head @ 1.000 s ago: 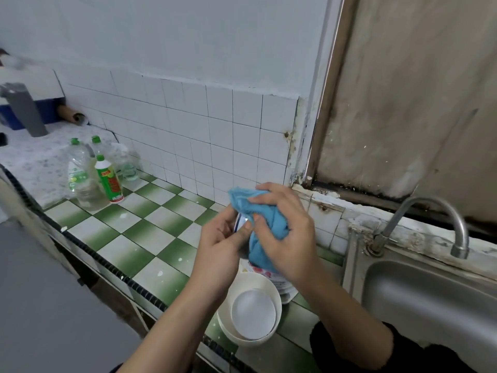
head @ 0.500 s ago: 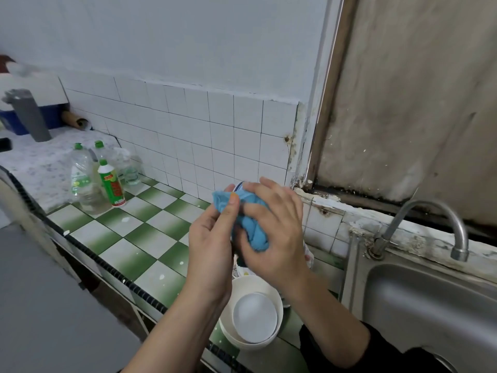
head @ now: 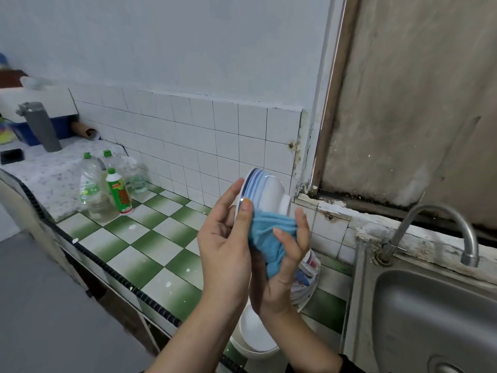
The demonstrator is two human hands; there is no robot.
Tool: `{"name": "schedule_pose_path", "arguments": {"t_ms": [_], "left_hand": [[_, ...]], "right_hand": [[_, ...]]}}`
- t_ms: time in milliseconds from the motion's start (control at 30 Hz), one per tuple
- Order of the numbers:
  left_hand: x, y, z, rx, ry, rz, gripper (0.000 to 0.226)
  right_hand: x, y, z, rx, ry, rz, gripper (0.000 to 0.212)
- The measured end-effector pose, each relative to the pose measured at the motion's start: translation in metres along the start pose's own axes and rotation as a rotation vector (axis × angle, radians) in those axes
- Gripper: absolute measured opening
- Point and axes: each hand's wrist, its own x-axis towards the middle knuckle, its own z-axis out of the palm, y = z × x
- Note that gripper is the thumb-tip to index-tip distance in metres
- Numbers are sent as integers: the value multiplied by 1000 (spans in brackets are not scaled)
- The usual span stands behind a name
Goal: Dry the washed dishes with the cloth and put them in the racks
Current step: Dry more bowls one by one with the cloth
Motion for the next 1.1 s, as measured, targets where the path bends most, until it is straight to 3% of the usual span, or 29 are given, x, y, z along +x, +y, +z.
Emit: {"name": "schedule_pose_path", "arguments": {"t_ms": [167,267,400,500,633,833,900,1033,1100], "left_hand": [[4,2,-4,-4,4,33,24],[5,-2,-7,25,24,39,21],[11,-5,-14,-13,133,17,20],[20,-2,-20,-38,167,14,20],[23,-4,-20,-46,156,-29,24],[29,-9,-20,-233,203,-277,27],[31,-12,-25,-236,215,-321,30],[29,-19,-36,-185,200,-346,33],[27,-20,-43,-124,141,-306,28]], "right_hand": [[22,-23,-3,192,152,373,31],[45,-23,-7,229,100,514,31],[55,-27,-10,118,-108,340,12],[46,-13,-17,11,-205,180,10],[52,-15,-13,-8,-126,291,15],[27,-20,-1,-33,-154,22,26],[19,-19,1,78,-105,199,28],[27,-25,0,361,143,789,24],[46,-22,-7,376,102,924,15]]}}
